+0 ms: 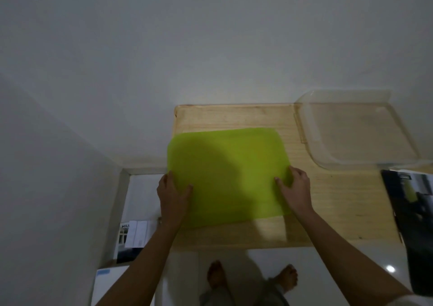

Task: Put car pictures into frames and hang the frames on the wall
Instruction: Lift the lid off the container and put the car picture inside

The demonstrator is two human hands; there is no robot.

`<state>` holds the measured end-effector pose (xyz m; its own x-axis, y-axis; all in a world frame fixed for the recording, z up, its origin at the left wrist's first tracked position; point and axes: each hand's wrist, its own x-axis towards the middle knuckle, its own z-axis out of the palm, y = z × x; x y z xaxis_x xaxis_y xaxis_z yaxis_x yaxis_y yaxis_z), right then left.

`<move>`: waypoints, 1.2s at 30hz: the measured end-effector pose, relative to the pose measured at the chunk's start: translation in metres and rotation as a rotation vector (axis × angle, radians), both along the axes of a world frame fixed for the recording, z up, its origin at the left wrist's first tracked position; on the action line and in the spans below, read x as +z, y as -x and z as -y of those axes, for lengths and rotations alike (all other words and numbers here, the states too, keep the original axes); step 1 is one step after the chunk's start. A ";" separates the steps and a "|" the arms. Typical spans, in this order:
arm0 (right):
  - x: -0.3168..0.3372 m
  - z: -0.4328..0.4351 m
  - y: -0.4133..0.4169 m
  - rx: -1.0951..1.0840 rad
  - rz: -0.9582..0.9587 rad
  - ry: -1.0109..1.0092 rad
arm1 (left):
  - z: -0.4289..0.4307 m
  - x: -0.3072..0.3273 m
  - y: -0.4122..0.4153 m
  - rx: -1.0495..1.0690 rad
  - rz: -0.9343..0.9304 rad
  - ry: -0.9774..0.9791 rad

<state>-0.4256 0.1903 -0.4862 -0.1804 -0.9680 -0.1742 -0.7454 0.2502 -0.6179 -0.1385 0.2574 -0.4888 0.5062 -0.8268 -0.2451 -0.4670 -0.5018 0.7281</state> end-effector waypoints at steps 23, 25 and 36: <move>0.049 -0.050 0.279 -0.352 0.141 0.080 | 0.074 0.032 0.346 -1.114 0.050 0.162; 0.050 -0.055 0.317 -0.415 0.109 0.081 | 0.082 0.029 0.393 -1.206 0.035 0.177; 0.014 -0.045 0.424 -0.443 -0.030 -0.149 | 0.145 0.002 0.555 -1.398 0.252 0.197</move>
<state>-0.8501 0.2349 -0.4721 -0.5775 -0.7615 -0.2943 -0.5639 0.6328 -0.5306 -0.6936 0.1122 -0.4863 -0.7244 -0.6825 -0.0976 -0.6085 0.5664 0.5558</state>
